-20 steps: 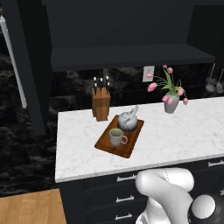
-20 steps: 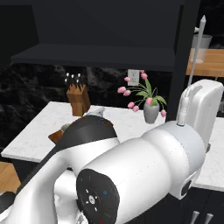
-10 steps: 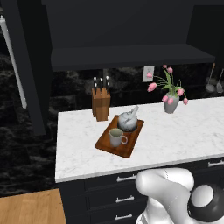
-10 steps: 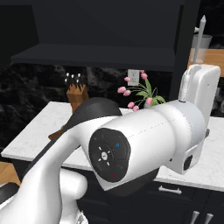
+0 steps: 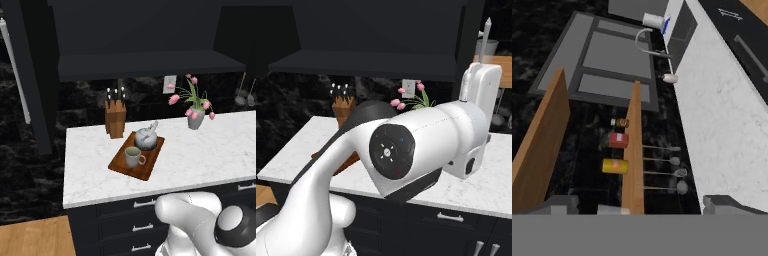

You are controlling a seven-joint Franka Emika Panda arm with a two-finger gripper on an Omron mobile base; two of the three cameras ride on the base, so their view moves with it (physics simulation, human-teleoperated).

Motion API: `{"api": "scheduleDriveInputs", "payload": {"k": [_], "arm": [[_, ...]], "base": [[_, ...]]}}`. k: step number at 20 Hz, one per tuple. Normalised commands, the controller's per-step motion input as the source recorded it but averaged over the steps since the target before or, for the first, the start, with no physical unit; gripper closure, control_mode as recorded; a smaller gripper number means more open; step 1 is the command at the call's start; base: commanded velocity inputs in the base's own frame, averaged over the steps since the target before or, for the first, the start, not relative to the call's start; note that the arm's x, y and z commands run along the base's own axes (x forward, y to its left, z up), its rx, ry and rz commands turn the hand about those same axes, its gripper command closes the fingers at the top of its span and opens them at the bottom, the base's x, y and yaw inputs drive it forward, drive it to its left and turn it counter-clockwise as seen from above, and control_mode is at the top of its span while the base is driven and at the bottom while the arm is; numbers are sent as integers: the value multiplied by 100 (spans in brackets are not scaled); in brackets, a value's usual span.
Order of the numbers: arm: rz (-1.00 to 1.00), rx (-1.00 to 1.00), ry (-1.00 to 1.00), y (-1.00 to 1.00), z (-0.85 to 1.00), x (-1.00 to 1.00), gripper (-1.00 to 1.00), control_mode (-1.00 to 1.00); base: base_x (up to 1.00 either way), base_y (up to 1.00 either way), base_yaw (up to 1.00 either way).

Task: Pick the kettle from the counter and place it on the tray. Then pick the mug from the cabinet and place it on the tray. Then close the cabinet doors.

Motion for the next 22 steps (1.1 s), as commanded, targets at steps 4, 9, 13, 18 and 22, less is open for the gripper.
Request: {"api": "scheduleDriveInputs", "payload": {"k": [4,9,13,18,22], "arm": [[10,0,0,0,0,30,-100,-100],[13,0,0,3,-1,19,-100,-100],[12,0,0,5,0,20,-100,-100],[11,0,0,1,0,18,-100,-100],[10,0,0,0,0,13,-100,-100]], "base": [[0,0,0],[0,0,0],[0,0,0],[0,0,0],[0,0,0]]}}
